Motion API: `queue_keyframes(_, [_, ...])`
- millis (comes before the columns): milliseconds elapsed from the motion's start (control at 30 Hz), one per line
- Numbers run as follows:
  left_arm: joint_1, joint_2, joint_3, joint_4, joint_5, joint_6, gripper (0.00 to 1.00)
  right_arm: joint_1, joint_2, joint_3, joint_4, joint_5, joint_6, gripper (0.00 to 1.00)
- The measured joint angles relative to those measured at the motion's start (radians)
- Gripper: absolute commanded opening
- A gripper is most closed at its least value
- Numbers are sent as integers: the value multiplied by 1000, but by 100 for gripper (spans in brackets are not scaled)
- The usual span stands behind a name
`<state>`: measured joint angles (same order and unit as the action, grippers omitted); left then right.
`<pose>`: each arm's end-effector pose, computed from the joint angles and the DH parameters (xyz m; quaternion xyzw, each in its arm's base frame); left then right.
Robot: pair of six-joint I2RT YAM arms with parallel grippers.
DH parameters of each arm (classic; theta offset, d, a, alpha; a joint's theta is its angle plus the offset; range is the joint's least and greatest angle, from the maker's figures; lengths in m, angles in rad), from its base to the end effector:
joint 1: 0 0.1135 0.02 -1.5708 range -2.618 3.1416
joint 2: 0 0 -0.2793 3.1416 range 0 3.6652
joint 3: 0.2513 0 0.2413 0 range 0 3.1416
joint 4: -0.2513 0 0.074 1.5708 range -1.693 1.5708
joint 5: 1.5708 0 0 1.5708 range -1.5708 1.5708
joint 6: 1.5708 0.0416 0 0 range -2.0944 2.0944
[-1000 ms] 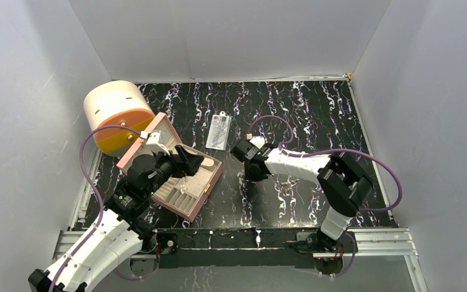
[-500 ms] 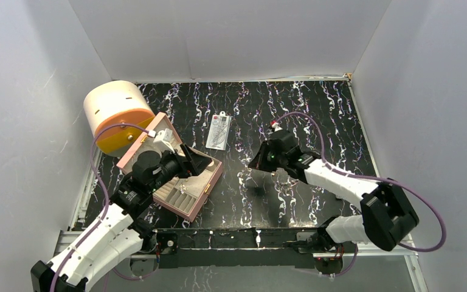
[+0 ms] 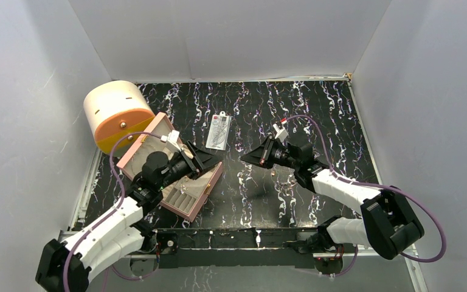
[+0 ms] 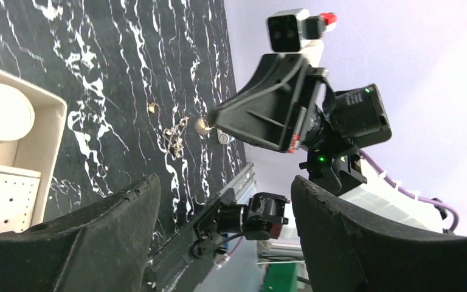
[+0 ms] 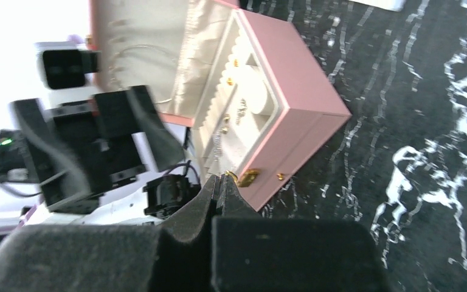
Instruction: Organize the mixed jewelry
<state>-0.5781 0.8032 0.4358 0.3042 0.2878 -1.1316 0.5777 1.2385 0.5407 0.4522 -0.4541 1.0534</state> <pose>0.1438 -0.1079 0.2793 -0.1027 0.7209 -0.5797 0.3657 0.2033 0.1543 0.2462 0.0464 0.7792 0.5581 0.2816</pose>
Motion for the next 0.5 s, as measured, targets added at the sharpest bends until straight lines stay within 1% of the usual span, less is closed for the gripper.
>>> queue_keyframes(100, [0, 40, -36, 59, 12, -64, 72, -2, 0, -16, 99, -32, 62, 0])
queue_keyframes(267, [0, 90, -36, 150, 27, -126, 65, -3, 11, -24, 224, -71, 148, 0])
queue_keyframes(400, [-6, 140, -36, 217, 31, -169, 65, -3, 35, -31, 306, -101, 203, 0])
queue_keyframes(500, [-13, 172, -36, 271, 31, -208, 67, -3, 63, -31, 361, -124, 231, 0])
